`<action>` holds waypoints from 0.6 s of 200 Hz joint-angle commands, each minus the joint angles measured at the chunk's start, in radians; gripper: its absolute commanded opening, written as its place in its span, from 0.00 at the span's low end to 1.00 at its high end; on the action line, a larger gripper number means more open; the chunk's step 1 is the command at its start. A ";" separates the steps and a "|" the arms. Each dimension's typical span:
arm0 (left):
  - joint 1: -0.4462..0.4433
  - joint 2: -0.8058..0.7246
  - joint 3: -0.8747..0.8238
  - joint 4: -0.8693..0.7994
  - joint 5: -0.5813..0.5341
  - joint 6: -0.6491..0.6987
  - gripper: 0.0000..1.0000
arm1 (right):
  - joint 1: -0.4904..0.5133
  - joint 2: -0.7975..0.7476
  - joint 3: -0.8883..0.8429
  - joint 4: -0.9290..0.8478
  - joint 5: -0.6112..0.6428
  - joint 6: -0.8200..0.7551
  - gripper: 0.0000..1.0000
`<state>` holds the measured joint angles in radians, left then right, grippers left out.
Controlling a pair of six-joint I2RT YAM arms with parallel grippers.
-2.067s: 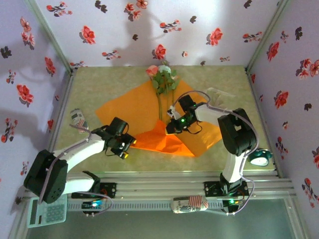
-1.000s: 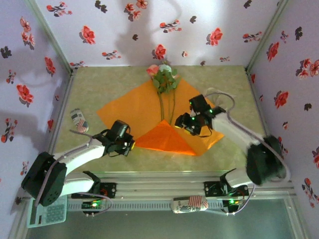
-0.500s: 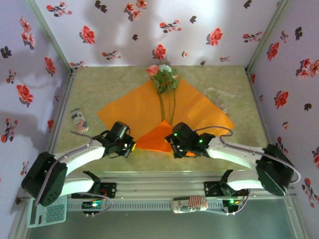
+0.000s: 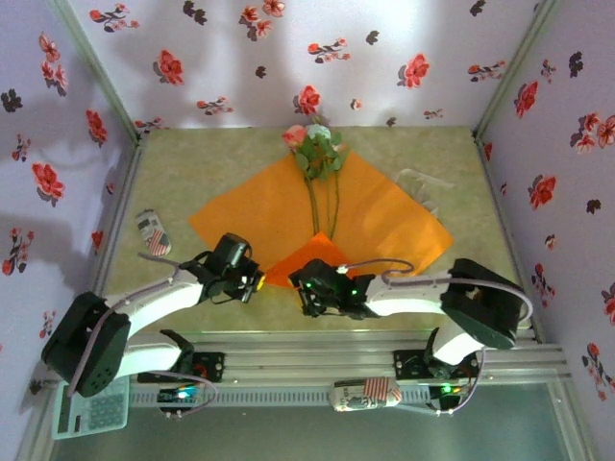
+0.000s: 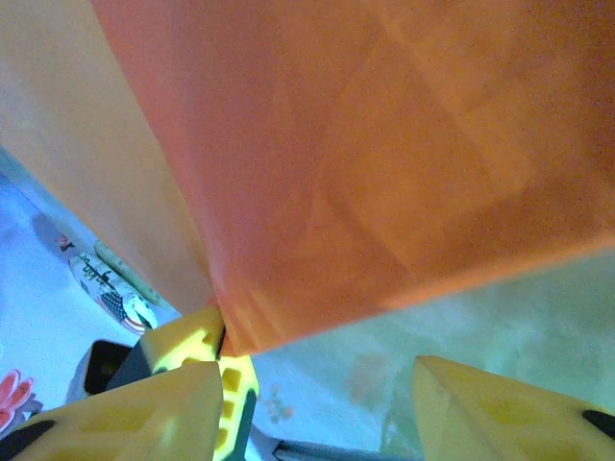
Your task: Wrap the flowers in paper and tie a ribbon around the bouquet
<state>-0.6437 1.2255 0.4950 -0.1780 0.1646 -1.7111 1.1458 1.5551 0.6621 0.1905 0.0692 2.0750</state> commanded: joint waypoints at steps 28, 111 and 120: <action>-0.008 -0.006 0.016 -0.012 0.025 0.008 0.00 | 0.019 0.109 0.041 0.131 0.161 0.229 0.38; -0.006 -0.032 0.017 -0.099 0.013 0.021 0.00 | 0.032 0.051 0.013 0.033 0.289 0.219 0.12; -0.005 -0.032 0.017 -0.096 0.012 0.020 0.00 | 0.031 0.032 0.004 0.000 0.295 0.217 0.25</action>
<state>-0.6437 1.2087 0.4965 -0.2100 0.1802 -1.7073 1.1763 1.6421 0.6739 0.3012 0.2668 2.0804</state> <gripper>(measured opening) 0.034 0.122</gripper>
